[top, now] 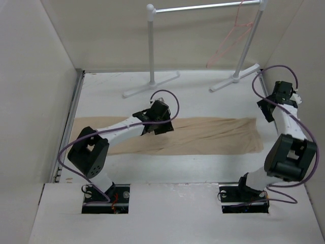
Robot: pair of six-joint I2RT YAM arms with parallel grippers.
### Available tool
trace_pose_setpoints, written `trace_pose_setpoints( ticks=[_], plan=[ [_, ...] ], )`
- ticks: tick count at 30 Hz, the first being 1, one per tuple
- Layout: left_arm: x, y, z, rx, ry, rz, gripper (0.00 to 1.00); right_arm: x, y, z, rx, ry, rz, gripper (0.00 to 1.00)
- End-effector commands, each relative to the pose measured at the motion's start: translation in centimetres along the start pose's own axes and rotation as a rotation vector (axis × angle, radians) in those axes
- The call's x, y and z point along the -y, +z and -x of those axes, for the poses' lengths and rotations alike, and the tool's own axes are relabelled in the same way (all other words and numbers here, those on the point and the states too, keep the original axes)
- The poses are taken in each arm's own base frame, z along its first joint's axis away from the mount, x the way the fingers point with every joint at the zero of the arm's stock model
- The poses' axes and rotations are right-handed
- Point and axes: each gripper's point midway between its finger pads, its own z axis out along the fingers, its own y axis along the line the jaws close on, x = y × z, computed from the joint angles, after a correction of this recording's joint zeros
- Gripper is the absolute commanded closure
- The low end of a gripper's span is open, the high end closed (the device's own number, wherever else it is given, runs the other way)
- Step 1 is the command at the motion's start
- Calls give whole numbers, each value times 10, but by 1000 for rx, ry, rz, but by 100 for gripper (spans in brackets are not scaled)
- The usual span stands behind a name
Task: Place the trousers on the hanger
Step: Fold the trousers at the center of the board.
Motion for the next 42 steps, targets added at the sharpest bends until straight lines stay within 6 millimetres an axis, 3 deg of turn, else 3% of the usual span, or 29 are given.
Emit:
trace_pose_setpoints(
  ticks=[1,6,7,12,16,19,22,27,29,32,33,36,40,42],
  plan=[
    [-9,-23,31,95,-42,12,60,-11,-46,-5,53,18,121,34],
    [-80,-19,53,135,-219,174,62,28,-66,-51,13,31,139,32],
    [-91,-18,59,148,-258,189,62,45,-68,-61,7,44,122,32],
    [-125,-8,83,203,-348,233,62,112,-71,-88,-12,120,15,28],
    [-152,4,88,213,-406,286,62,138,-64,-105,-38,170,-46,25],
    [-180,12,81,206,-516,344,62,139,-58,-109,-59,179,-58,23],
    [-200,20,77,204,-651,360,62,128,-39,-109,-86,177,-38,21],
    [-206,20,89,250,-708,328,61,103,-13,-110,-125,197,31,22],
    [-208,20,94,266,-715,319,61,106,-2,-115,-145,208,7,23],
    [-214,23,98,274,-739,318,61,106,-2,-115,-145,208,7,23],
    [-215,23,99,279,-743,315,61,103,8,-118,-169,253,2,33],
    [-208,16,114,320,-737,279,60,97,13,-113,-163,275,10,48],
    [-199,-2,128,369,-713,245,59,92,13,-107,-163,294,13,76],
    [-194,-9,128,381,-700,231,58,88,8,-96,-130,296,27,84]
  ],
)
